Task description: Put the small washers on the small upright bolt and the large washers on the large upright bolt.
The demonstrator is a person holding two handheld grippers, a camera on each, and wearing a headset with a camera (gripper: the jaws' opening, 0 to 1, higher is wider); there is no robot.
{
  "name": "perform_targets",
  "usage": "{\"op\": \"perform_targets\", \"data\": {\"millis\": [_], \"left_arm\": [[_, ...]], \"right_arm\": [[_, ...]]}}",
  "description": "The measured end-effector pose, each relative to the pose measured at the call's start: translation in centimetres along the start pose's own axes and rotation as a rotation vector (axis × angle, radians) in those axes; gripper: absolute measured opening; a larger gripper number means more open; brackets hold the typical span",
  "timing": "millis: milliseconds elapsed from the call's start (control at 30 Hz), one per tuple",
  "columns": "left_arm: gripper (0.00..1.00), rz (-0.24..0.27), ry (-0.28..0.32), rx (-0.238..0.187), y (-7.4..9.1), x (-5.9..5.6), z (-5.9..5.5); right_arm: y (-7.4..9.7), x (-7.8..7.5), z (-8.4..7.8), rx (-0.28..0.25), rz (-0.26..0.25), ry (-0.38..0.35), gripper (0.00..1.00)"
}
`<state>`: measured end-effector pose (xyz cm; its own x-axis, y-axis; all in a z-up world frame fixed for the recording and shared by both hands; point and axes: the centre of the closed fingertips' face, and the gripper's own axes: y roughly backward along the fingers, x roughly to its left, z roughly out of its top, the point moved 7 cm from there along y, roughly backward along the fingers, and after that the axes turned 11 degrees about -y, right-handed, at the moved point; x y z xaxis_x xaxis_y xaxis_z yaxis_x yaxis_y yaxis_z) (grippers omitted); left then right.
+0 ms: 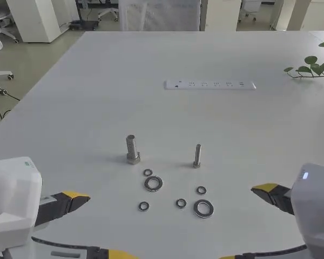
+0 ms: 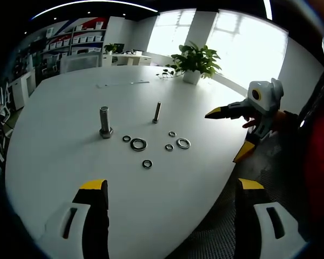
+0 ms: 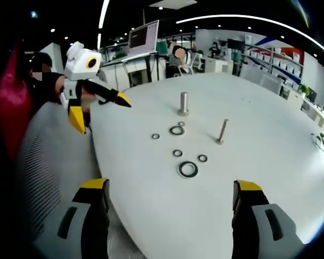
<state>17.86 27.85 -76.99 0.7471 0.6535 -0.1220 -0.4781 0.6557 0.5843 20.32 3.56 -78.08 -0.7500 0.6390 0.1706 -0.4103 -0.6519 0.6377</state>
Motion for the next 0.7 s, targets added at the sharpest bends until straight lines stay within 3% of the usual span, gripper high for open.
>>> {"op": "perform_targets", "data": {"millis": [700], "left_arm": [[0.98,-0.002,-0.001,0.002,-0.01,-0.11,-0.04]], "right_arm": [[-0.04,0.16,-0.19,0.009,0.006,0.006,0.95]]}}
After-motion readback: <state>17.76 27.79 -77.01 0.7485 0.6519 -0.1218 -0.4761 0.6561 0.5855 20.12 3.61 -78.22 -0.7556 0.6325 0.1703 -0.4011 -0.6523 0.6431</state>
